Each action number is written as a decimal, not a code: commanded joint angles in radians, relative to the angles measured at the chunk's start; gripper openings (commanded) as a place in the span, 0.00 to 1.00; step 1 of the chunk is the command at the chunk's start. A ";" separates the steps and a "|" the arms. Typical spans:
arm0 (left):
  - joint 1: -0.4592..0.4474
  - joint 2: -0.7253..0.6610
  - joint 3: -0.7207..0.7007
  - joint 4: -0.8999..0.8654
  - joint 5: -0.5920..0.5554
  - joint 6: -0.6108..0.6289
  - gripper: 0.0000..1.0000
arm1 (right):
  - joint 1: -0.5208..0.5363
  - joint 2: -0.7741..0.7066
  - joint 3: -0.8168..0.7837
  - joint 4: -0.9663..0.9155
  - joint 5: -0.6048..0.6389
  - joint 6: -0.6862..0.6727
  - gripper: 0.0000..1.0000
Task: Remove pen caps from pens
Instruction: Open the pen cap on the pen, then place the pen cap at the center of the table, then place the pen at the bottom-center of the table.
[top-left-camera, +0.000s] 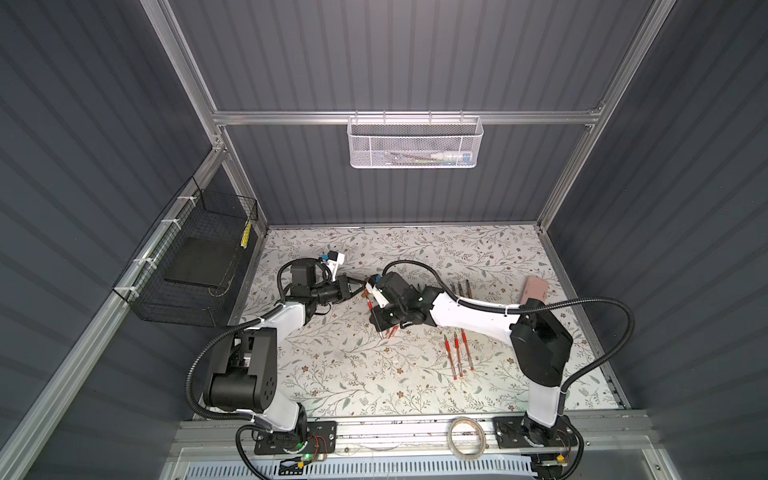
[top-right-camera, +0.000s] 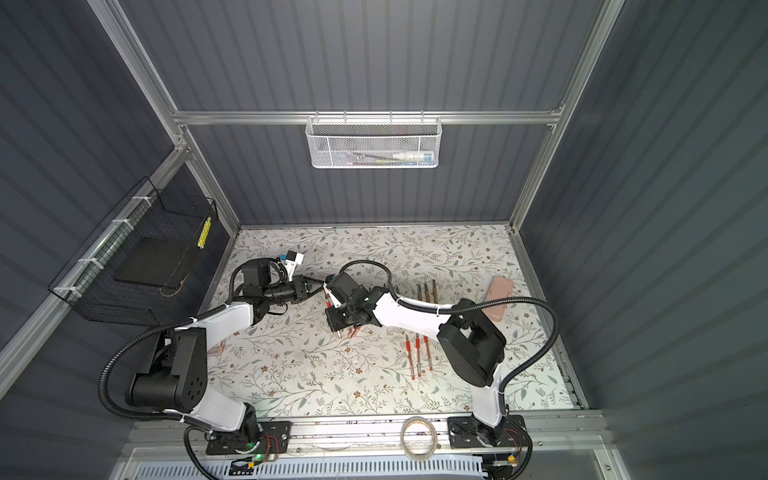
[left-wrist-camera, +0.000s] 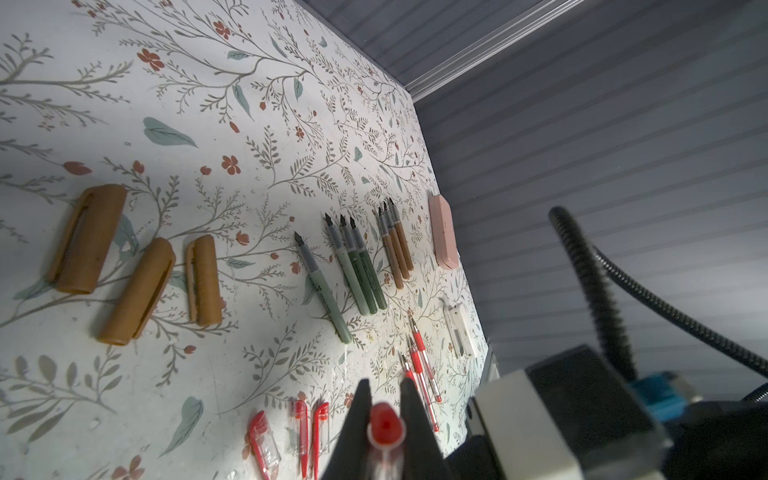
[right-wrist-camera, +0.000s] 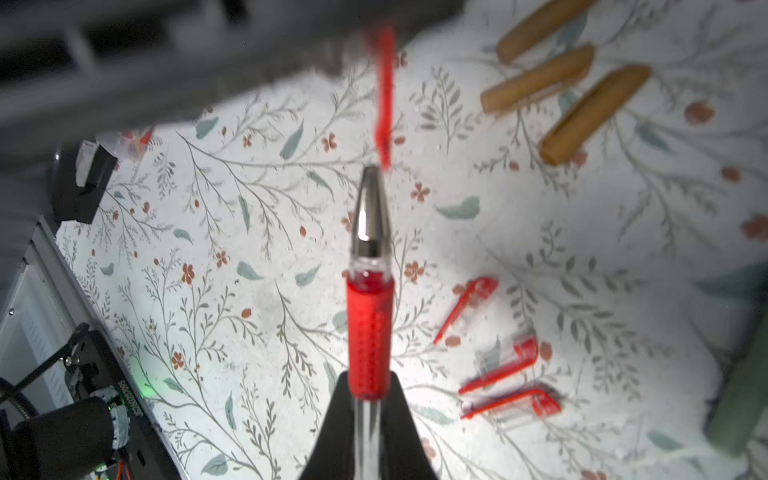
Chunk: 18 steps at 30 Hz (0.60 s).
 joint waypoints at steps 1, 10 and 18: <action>0.012 0.007 0.038 -0.036 -0.001 0.037 0.00 | 0.041 -0.064 -0.119 0.015 0.030 0.052 0.00; 0.037 0.010 0.065 -0.167 -0.068 0.119 0.00 | 0.058 -0.226 -0.293 0.015 0.126 0.125 0.00; -0.022 -0.018 -0.043 -0.231 -0.189 0.229 0.00 | -0.002 -0.268 -0.325 -0.087 0.126 0.198 0.00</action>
